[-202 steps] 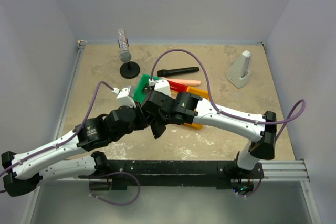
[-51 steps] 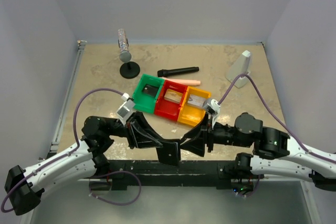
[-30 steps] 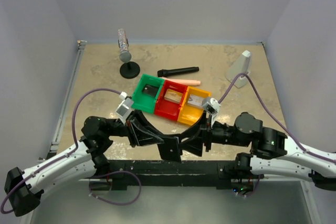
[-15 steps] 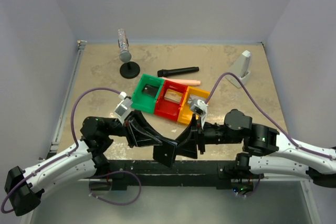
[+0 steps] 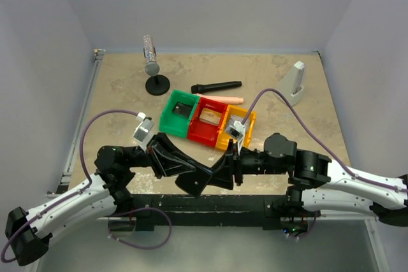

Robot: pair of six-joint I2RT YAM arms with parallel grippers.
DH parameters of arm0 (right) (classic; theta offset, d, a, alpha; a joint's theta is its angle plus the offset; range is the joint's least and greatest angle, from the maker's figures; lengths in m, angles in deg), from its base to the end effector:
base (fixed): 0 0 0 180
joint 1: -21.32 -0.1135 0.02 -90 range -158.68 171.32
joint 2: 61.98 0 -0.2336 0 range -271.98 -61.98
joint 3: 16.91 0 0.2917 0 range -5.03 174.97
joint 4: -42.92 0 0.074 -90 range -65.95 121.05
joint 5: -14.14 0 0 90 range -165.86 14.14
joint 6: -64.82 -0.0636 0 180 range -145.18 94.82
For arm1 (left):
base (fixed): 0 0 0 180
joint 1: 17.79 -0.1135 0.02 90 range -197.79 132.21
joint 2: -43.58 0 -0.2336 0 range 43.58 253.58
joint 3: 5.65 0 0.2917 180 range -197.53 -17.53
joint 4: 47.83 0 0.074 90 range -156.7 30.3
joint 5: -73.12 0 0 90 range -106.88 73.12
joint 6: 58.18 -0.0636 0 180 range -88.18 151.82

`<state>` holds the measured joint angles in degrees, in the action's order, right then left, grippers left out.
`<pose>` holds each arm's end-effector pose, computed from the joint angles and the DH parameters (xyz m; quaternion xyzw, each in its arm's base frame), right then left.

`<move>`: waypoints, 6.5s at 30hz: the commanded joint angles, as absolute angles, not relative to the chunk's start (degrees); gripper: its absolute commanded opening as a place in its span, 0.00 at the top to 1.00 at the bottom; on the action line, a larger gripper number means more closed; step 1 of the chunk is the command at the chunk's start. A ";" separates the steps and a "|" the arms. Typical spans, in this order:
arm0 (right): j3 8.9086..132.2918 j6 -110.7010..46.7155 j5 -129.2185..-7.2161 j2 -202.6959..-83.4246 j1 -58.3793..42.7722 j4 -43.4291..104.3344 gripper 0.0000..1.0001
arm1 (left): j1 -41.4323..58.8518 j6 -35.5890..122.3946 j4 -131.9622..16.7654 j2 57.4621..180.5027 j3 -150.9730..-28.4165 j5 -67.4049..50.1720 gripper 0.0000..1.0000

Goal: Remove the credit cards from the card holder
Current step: Open the card holder.

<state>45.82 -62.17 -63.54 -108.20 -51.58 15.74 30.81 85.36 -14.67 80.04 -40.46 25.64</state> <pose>0.0670 0.2638 0.3398 -0.3011 0.7070 0.5669 0.2969 0.1177 -0.1985 0.3071 0.2965 0.4685 -0.7439 0.3732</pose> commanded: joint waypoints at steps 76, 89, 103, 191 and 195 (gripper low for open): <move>67.47 -65.26 -91.24 -117.88 -51.19 -17.99 1.00 | 32.48 79.90 -31.58 78.99 -39.32 5.53 0.05; 71.87 -65.96 -92.21 -122.09 -51.19 -22.83 1.00 | 39.86 69.89 -43.96 86.02 -46.09 -0.96 0.05; 72.75 -65.52 -90.89 -123.94 -51.19 -23.09 1.00 | 40.04 68.21 -49.42 87.87 -48.46 -4.57 0.52; 75.04 -72.03 -82.20 -137.22 -43.54 -27.50 1.00 | 39.87 73.66 -44.94 78.74 -35.63 -10.29 0.38; 71.96 -70.09 -78.50 -133.27 -43.54 -23.19 1.00 | 39.87 72.96 -45.64 76.45 -35.02 -10.11 0.62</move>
<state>73.47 -71.35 -82.27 -138.23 -43.73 -28.89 39.97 74.15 -47.30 78.69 -34.98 -10.99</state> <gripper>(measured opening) 0.092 0.468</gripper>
